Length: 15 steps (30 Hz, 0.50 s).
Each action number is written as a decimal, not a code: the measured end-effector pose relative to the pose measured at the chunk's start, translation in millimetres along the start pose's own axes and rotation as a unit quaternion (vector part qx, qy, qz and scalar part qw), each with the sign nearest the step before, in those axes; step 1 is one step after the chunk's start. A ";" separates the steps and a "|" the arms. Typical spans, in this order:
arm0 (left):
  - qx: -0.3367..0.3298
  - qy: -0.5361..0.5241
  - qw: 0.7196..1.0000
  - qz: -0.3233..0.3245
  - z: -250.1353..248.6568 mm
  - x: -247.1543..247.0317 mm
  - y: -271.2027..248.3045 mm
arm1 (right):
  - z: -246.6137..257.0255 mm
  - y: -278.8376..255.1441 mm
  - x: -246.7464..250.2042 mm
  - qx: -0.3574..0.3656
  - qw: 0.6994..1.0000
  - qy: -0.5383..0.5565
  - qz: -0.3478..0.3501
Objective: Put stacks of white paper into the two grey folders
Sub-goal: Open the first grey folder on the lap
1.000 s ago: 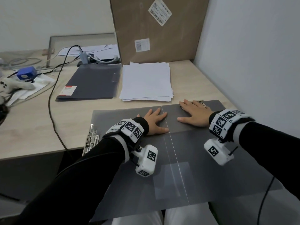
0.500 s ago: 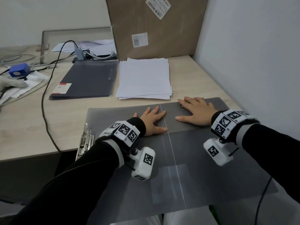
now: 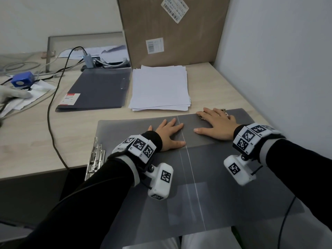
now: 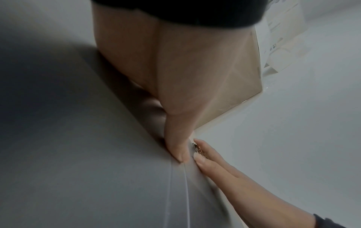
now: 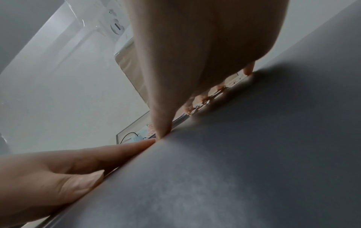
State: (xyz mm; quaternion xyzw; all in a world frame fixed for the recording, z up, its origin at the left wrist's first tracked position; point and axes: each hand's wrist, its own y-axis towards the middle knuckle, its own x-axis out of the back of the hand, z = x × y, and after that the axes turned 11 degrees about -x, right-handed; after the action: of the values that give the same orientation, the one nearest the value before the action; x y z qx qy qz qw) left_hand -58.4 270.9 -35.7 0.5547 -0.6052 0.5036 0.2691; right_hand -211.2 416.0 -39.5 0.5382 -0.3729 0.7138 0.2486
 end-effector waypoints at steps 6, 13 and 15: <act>-0.001 -0.003 1.000 0.001 -0.7 0.5 -0.8 | -0.6 2.3 11.9 0.005 0.991 0.121 -0.056; -0.002 -0.006 1.000 0.000 0.2 0.0 -0.6 | -22.3 12.5 40.3 0.002 0.965 0.236 -0.116; -0.003 -0.007 1.000 0.001 0.5 -0.1 -0.6 | -30.1 14.3 46.8 -0.022 0.962 0.224 -0.156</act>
State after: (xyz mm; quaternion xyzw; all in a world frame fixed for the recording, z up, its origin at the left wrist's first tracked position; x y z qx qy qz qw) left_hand -57.7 270.6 -35.7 0.5571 -0.6090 0.4978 0.2661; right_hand -253.5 429.4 -2.9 0.4101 -0.2349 0.7602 0.4457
